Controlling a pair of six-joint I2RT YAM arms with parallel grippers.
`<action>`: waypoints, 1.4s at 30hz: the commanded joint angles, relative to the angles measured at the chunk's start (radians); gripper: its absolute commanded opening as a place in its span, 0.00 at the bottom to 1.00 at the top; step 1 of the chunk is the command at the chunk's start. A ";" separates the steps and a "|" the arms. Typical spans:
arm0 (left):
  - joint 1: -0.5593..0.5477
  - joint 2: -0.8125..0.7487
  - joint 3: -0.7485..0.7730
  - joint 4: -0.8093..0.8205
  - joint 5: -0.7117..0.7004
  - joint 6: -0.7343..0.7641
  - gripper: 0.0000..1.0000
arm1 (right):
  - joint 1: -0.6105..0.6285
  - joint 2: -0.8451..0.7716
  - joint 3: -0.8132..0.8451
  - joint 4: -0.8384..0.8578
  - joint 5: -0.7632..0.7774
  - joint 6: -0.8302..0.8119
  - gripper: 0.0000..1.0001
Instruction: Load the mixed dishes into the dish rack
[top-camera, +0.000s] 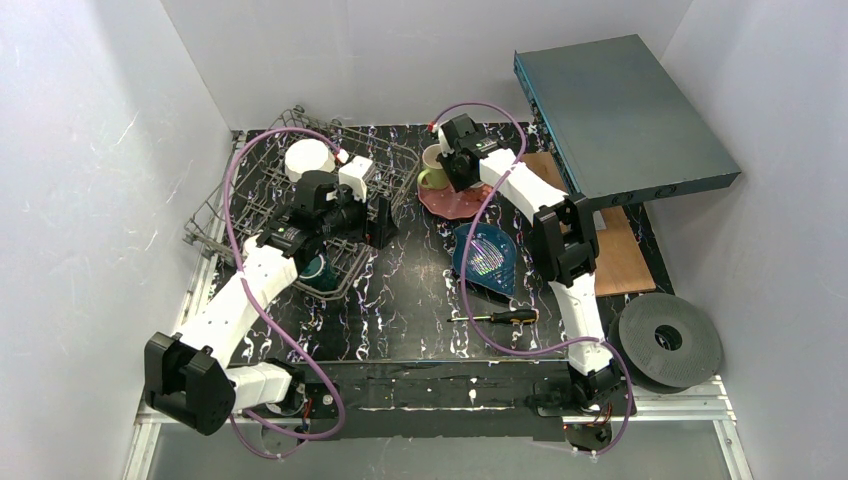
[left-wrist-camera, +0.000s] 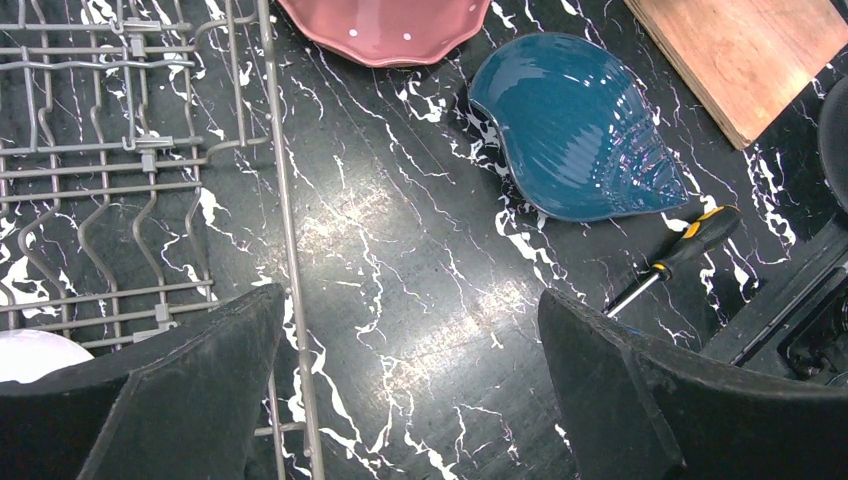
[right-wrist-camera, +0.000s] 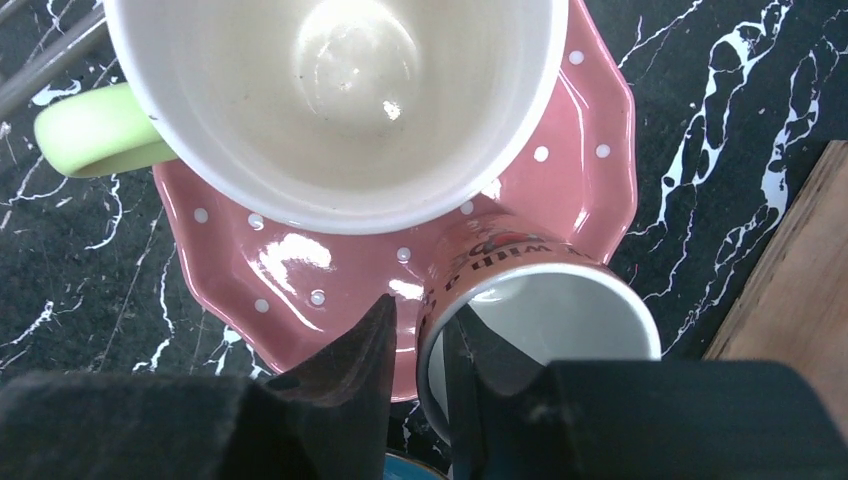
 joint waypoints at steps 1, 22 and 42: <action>-0.006 0.002 0.017 -0.020 -0.010 0.013 0.98 | -0.002 0.015 0.013 0.014 0.014 0.007 0.32; -0.014 0.022 0.027 -0.027 -0.015 0.005 0.98 | 0.006 -0.163 -0.003 -0.036 0.015 0.153 0.01; 0.025 -0.115 -0.100 0.353 0.369 -0.280 0.98 | 0.059 -0.762 -0.618 0.767 -0.632 0.917 0.01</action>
